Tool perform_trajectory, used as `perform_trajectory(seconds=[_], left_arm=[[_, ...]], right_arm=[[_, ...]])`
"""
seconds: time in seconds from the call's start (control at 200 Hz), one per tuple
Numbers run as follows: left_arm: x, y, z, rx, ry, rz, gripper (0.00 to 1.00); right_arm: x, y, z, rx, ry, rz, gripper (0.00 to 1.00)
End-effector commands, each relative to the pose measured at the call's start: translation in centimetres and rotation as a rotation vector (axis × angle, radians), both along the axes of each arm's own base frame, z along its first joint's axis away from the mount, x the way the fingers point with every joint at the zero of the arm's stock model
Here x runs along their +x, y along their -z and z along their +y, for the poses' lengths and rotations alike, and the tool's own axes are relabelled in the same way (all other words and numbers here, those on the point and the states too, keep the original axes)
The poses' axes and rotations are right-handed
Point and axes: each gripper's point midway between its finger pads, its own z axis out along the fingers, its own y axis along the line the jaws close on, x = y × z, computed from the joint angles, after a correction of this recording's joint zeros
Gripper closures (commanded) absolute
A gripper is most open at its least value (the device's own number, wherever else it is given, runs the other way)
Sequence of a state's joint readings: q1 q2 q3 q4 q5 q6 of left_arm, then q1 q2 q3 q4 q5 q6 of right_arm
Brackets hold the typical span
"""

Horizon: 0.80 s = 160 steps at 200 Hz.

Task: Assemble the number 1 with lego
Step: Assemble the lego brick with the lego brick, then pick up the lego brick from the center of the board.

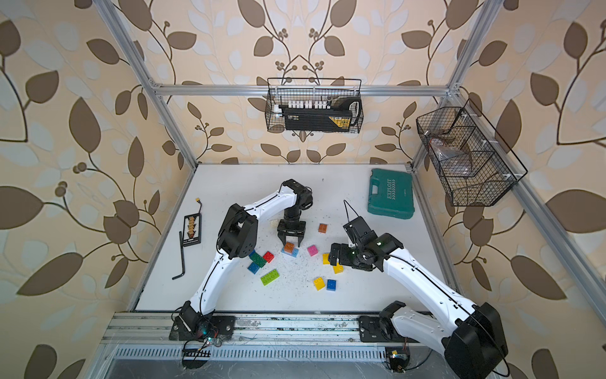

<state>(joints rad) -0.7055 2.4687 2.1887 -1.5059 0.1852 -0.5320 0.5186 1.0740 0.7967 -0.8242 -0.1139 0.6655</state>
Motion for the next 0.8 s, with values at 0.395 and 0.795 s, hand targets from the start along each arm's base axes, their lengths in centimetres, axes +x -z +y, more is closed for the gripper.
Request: perform_trajectory(seconds=[0.395, 0.795], left_arm=[[0.7, -10.8, 2.6, -0.064, -0.089, -0.267, 0.28], [-4.1, -14.4, 13.5, -0.243, -0.277, -0.577, 0.01]], right_arm=[[1.3, -2.2, 1.6, 0.006, -0.091, -0.023, 0.02], [6.3, -0.3, 7.3, -0.142, -0.230, 0.018, 0.19]])
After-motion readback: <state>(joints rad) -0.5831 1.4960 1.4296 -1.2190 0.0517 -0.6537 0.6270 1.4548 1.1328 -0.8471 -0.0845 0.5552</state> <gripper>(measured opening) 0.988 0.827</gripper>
